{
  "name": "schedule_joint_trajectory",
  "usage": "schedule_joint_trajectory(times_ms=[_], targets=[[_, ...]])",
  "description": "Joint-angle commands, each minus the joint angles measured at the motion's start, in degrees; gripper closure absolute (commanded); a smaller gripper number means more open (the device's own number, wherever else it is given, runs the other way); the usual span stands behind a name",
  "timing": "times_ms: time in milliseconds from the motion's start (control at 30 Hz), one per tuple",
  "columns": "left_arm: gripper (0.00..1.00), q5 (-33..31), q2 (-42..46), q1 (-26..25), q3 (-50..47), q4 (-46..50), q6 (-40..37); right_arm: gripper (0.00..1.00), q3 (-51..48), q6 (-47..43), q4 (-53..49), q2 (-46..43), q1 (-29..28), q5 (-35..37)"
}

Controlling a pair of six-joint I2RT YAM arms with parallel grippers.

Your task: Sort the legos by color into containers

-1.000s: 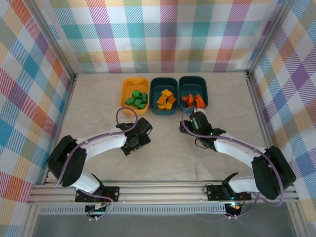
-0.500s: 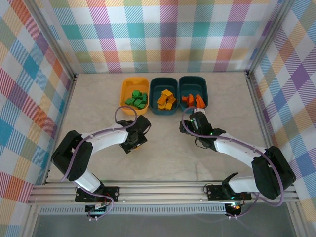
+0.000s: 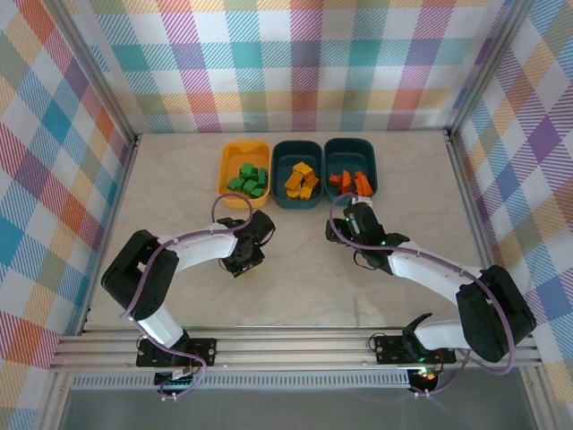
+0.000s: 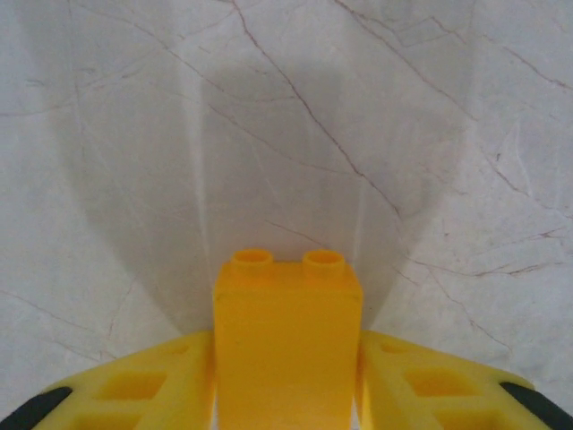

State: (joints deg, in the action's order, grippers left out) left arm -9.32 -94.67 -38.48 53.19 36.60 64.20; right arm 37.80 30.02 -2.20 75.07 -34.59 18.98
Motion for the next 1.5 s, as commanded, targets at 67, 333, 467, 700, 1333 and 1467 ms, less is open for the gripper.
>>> schedule_joint_trajectory(times_ms=[67, 333, 467, 700, 1333, 1467], targets=[[0.61, 0.0, 1.8, 0.2, 1.2, -2.7, -1.6, 0.22, 0.9, 0.3, 0.3, -0.3, -0.4, -0.5], [0.65, 0.5, 2.0, 0.4, 12.9, -1.8, -10.4, 0.22, 0.8, 0.4, 0.3, -0.7, -0.4, -0.3], [0.65, 1.0, -6.0, 1.5, 27.7, 0.5, -16.2, 0.22, 0.3, 0.3, 0.4, -1.7, -0.4, 0.7], [0.67, 0.5, -25.4, 2.9, 54.5, 6.3, -23.0, 0.22, 0.3, -0.1, -0.3, -2.1, -0.4, 2.5], [0.06, 2.6, -11.0, 3.1, 52.2, -4.7, -33.0, 0.18, -2.8, -3.3, 2.8, -7.1, -0.4, 4.9], [0.00, -5.3, 12.6, 0.5, 27.7, -13.4, -37.0, 0.15, -5.3, -6.7, 6.2, -14.0, -0.8, 3.9]])
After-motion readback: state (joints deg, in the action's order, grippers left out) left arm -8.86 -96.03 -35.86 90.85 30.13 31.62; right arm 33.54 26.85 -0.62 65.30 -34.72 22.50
